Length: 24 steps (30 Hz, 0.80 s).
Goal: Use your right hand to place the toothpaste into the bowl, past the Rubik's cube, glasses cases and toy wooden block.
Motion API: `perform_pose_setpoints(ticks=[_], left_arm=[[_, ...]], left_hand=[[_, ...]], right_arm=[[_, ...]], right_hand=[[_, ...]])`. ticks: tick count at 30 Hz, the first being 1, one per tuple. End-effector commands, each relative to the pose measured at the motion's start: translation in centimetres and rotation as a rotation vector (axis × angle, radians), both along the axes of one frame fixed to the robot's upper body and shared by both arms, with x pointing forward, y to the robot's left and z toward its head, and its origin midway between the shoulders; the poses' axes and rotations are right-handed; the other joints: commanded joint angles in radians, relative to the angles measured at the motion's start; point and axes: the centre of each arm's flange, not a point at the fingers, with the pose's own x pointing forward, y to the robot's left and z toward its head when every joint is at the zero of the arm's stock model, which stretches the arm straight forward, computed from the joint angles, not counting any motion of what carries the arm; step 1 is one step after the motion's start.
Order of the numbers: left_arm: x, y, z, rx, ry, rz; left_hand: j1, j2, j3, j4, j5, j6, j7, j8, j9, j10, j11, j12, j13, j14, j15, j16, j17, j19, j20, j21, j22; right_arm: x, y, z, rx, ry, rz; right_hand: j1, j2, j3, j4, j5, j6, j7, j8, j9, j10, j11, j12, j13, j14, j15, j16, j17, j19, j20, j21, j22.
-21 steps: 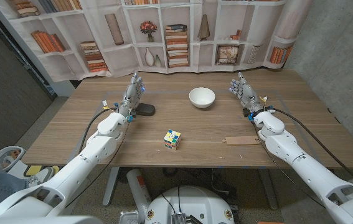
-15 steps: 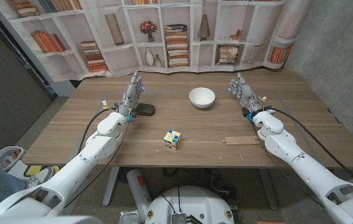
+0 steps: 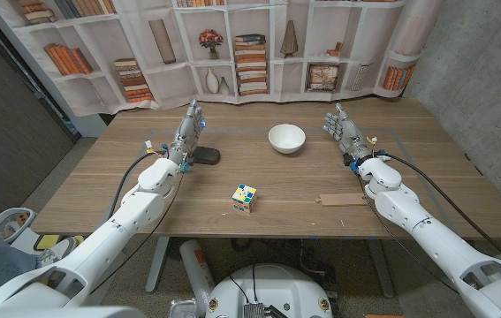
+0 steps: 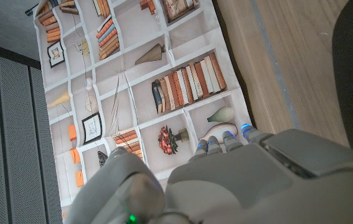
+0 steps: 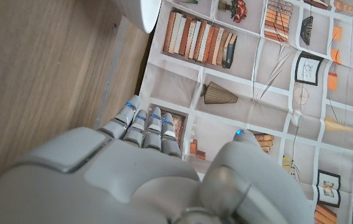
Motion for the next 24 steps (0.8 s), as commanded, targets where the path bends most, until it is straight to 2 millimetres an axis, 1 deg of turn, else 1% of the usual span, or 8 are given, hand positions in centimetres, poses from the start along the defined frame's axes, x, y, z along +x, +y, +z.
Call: perform_pose_setpoints(ticks=[1,12,19,24], left_arm=[[-0.5,-0.4,0.3,0.018,-0.005,0.009],[-0.7,-0.6,-0.1,0.009,-0.007,0.006],[-0.9,-0.4,-0.3,0.010,-0.005,0.012],[-1.1,-0.5,-0.3,0.005,-0.014,0.006]], left_hand=[[0.009,0.002,-0.002,0.001,0.003,-0.120,0.003,0.004,0.001,-0.107,-0.002,0.004,0.002,-0.136,0.001,0.007,0.002,-0.188,-0.033,0.005,0.002],[0.015,0.008,-0.003,-0.002,0.006,-0.115,0.004,0.005,0.001,-0.097,-0.004,0.007,0.002,-0.128,-0.002,0.007,0.002,-0.187,-0.029,0.005,0.002],[0.018,0.010,-0.003,-0.003,0.007,-0.110,0.002,0.006,0.001,-0.094,-0.002,0.007,0.002,-0.126,-0.003,0.007,0.002,-0.188,-0.027,0.005,0.002],[0.021,0.013,-0.003,-0.005,0.008,-0.103,0.001,0.008,0.001,-0.089,-0.006,0.009,0.002,-0.121,-0.005,0.008,0.002,-0.188,-0.026,0.005,0.002]], right_arm=[[-0.4,-0.7,0.5,0.001,-0.026,-0.008],[-1.0,-1.4,1.2,-0.026,-0.054,-0.016],[-1.4,-2.1,1.3,-0.023,-0.064,-0.004],[-1.5,-2.7,1.1,-0.011,-0.067,0.019]], right_hand=[[0.011,0.003,0.001,0.000,0.004,0.013,-0.004,0.002,0.002,0.011,0.003,0.004,0.003,0.009,-0.003,0.003,0.002,0.010,0.002,-0.004,0.004],[0.026,0.012,0.007,-0.009,0.003,0.026,-0.011,0.004,0.002,0.027,-0.003,0.008,0.004,0.024,-0.010,0.005,0.001,0.014,0.002,-0.012,0.004],[0.033,0.015,0.010,-0.013,0.002,0.028,-0.014,0.004,0.003,0.033,-0.005,0.009,0.004,0.029,-0.015,0.005,0.001,0.020,0.001,-0.014,0.004],[0.039,0.018,0.012,-0.017,0.001,0.035,-0.018,0.006,0.003,0.038,-0.010,0.009,0.004,0.036,-0.021,0.006,0.001,0.023,0.001,-0.018,0.004]])
